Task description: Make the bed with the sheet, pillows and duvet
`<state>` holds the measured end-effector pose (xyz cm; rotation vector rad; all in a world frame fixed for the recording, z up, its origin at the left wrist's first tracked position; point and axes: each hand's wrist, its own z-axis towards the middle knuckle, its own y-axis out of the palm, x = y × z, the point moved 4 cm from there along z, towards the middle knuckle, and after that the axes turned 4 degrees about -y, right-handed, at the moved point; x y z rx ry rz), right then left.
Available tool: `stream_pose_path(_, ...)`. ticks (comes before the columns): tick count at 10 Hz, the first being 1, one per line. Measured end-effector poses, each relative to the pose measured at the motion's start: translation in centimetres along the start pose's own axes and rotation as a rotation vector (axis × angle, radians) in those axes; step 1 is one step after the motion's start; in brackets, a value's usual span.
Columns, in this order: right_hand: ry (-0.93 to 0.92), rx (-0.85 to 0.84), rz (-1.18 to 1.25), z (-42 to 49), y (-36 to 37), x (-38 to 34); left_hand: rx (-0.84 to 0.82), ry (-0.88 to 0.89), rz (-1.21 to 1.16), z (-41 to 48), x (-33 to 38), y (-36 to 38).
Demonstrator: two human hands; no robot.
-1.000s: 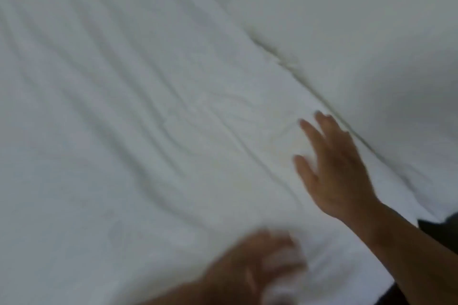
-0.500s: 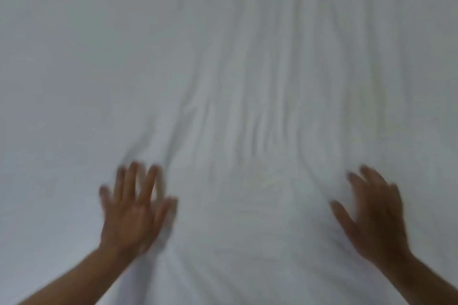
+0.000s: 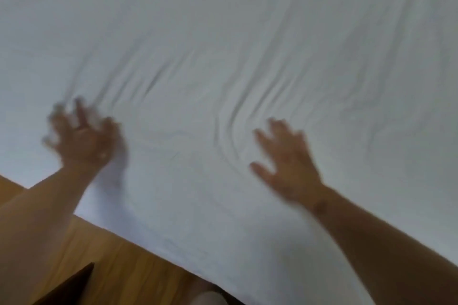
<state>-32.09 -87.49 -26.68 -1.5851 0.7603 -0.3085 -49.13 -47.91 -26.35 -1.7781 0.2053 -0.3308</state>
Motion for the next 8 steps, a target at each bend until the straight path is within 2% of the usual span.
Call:
stream_pose_path(1, 0.199, -0.097, -0.066, -5.1, 0.1, 4.4, -0.023, 0.542, 0.084, -8.4, 7.9, 2.5)
stream_pose_path(2, -0.325, -0.331, -0.014, -15.4, 3.0, -0.8, -0.253, 0.693, 0.214, -22.3, 8.2, 7.9)
stream_pose_path(3, -0.464, -0.250, 0.037, -21.3, 2.0, 1.2, -0.319, 1.353, 0.096, -35.4, 8.1, 9.5)
stream_pose_path(4, 0.085, -0.137, 0.007, -23.0, -1.2, 10.5, -0.231, 1.421, 0.134, -37.7, 13.4, 9.8)
stream_pose_path(5, 0.454, -0.386, -0.026, -32.1, -0.4, 17.1, -0.358, 0.987, 0.396, -37.2, 15.6, 10.0)
stream_pose_path(6, 0.427, -0.502, 0.073, -42.1, 0.5, 16.5, -0.568, 0.845, 0.501, -42.2, 11.9, 9.7)
stream_pose_path(7, 0.372, -0.576, 0.179, -46.3, -1.7, 17.7, -0.856, 0.591, 0.371, -47.8, 9.6, 6.4)
stream_pose_path(8, 0.325, -0.574, 0.274, -46.4, -5.7, 20.3, -0.808, 0.350, 0.052, -50.7, 9.4, 2.0)
